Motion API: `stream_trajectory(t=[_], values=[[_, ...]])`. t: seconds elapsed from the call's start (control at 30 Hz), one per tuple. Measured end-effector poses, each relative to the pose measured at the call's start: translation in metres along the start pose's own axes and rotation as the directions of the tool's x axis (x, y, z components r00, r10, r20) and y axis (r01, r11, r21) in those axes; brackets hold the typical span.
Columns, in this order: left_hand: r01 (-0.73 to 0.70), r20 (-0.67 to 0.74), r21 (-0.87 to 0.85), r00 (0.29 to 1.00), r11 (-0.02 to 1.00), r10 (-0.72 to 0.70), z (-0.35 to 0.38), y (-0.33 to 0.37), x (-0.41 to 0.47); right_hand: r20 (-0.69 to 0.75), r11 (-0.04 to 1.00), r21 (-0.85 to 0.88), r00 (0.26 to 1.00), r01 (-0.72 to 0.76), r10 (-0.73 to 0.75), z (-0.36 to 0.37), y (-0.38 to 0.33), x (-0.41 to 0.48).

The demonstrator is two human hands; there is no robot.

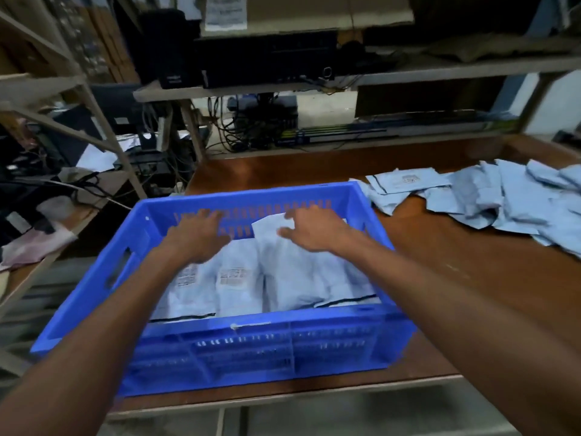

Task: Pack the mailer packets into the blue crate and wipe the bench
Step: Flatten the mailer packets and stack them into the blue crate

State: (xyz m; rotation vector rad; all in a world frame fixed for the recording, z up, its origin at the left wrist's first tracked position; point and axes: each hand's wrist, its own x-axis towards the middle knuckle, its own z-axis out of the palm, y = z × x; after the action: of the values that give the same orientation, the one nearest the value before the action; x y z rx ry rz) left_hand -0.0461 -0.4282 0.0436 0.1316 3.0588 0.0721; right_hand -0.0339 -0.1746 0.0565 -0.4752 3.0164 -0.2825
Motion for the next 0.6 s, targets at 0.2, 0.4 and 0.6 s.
stream_trajectory(t=[0.2,0.4,0.6], values=[[-0.316,-0.241,-0.092,0.927,0.944,0.286,-0.039,0.169,0.020,-0.302,0.975,0.173,0.935,-0.136,0.184,-0.061,0.133,-0.038],[-0.407,-0.105,-0.090,0.912,0.909,0.398,-0.010,0.339,0.058,-0.183,0.929,0.139,0.913,-0.343,0.364,-0.023,0.297,-0.087],[-0.114,0.201,-0.047,0.972,0.992,0.121,0.039,0.415,0.126,-0.074,0.953,0.156,0.959,-0.260,0.274,0.010,0.377,-0.064]])
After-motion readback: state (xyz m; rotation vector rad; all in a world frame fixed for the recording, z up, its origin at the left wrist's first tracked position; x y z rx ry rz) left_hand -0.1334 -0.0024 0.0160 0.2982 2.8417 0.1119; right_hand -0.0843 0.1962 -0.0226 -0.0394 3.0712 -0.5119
